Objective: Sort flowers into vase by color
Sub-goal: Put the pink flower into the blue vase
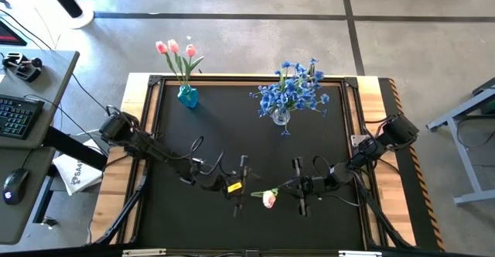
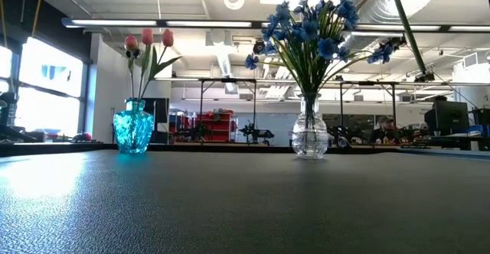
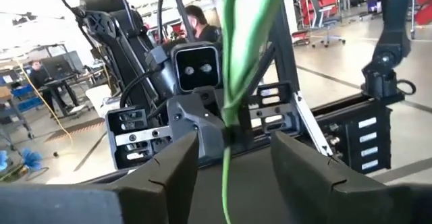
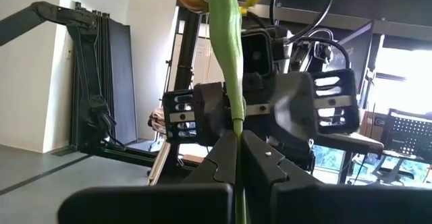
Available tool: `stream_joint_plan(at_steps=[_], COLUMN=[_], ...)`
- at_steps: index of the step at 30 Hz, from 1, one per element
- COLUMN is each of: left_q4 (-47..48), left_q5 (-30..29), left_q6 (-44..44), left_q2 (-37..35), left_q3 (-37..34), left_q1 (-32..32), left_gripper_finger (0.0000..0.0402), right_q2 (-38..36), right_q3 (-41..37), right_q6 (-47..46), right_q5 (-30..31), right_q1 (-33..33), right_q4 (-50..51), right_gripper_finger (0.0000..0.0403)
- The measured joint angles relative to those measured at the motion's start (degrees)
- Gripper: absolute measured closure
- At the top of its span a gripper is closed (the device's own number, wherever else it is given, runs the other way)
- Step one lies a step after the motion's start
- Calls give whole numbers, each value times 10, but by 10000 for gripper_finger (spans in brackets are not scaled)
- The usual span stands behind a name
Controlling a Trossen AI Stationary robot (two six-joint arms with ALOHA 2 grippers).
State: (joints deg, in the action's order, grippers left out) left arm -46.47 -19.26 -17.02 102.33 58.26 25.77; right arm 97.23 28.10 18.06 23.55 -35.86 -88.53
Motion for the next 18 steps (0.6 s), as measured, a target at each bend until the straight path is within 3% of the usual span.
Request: stream_joint_plan(at_steps=[10, 18], left_q4=[-1, -2], left_q5=[8, 6], left_q6=[15, 14], left_q2=[43, 43], left_q3=[58, 61], left_q1=[-10, -10], left_gripper_finger=[229, 290], right_q2=[0, 0], right_q3=[0, 0], right_q6=[0, 0], right_q5=[0, 0], right_q1=[0, 0], right_q4=[1, 13], right_gripper_finger=[402, 402])
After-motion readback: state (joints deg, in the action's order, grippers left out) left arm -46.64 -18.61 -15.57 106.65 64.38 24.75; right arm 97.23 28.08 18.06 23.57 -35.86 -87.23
